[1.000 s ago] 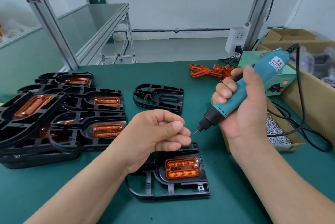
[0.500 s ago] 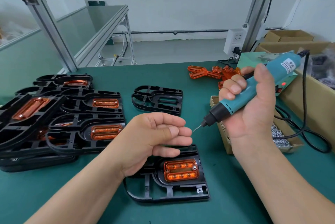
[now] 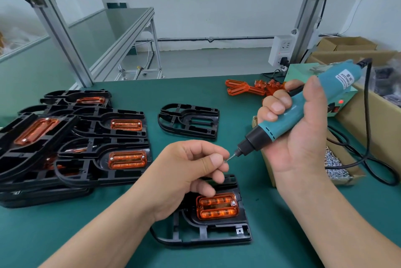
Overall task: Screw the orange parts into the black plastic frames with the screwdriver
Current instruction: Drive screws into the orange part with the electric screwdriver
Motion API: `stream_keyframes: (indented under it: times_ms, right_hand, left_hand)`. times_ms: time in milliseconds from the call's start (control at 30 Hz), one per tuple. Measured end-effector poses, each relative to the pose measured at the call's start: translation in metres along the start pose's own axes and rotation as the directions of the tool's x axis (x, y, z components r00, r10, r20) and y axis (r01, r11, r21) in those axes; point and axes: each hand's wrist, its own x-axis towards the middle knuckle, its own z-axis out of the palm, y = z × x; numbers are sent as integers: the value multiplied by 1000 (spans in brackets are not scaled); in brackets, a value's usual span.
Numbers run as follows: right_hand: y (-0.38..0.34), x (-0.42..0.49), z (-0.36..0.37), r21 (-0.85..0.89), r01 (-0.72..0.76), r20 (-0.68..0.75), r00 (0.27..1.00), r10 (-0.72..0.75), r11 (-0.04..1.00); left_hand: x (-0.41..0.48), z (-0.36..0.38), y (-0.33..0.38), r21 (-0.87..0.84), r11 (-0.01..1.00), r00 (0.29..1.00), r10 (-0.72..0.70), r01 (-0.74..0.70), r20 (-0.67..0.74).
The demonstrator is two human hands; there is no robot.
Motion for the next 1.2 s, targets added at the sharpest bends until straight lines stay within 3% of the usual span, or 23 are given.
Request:
stream_keyframes:
  times_ms: [133,400,1200]
  right_hand:
    - [-2,1,0,7,7,-10,1000,-7,1000]
    - [-2,0,-1,-5,6,-1,1000,-6,1000]
    - [-2,0,0,0,17,-28,999,-17,1000]
  left_hand:
    - [-1,0,1,-99,994,999,-34,37,37]
    - [-1,0,2,-67,997,998,-37,40,49]
    - [1,1,0,-180,982,994,-43,60,98]
